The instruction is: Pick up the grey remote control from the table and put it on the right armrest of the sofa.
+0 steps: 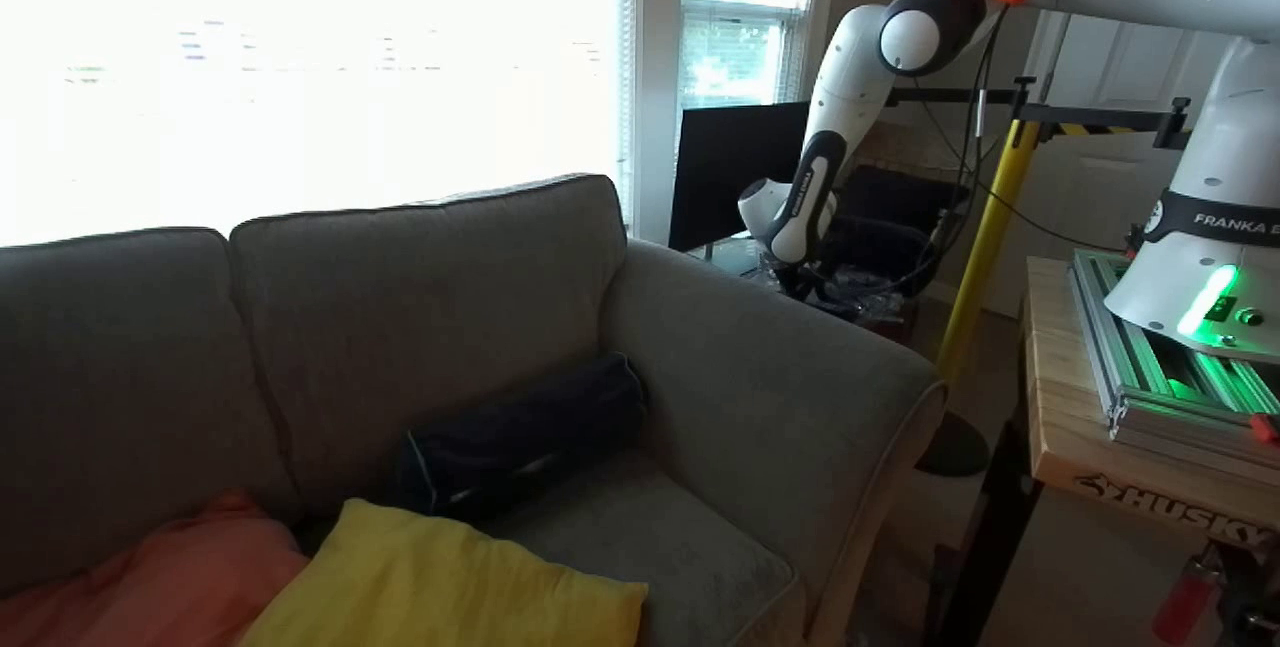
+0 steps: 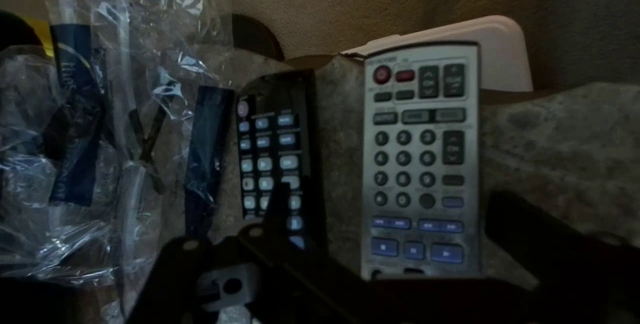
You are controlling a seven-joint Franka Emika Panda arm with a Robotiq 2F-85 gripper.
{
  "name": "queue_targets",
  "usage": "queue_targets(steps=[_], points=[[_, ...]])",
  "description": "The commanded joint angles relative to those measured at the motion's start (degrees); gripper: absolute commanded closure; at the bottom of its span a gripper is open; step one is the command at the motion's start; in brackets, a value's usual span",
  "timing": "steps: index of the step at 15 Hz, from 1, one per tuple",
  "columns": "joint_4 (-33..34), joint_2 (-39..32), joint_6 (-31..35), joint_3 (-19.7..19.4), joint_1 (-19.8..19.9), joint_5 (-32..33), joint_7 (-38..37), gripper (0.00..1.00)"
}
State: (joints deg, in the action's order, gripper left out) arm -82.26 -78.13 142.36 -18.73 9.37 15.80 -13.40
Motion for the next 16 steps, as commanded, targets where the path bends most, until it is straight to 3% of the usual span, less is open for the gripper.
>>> queue_targets(steps=[1,9,16], points=[[1.3,-2.34,1.32,-0.49,-0.39,-1.62,0.79,0.0],[4.58,-3.12,0.62,4.21,5.61,-3.76,10.13,0.0],[5.69,-2.34,1.53,9.9,14.56,-8.82,21.08,0.0]])
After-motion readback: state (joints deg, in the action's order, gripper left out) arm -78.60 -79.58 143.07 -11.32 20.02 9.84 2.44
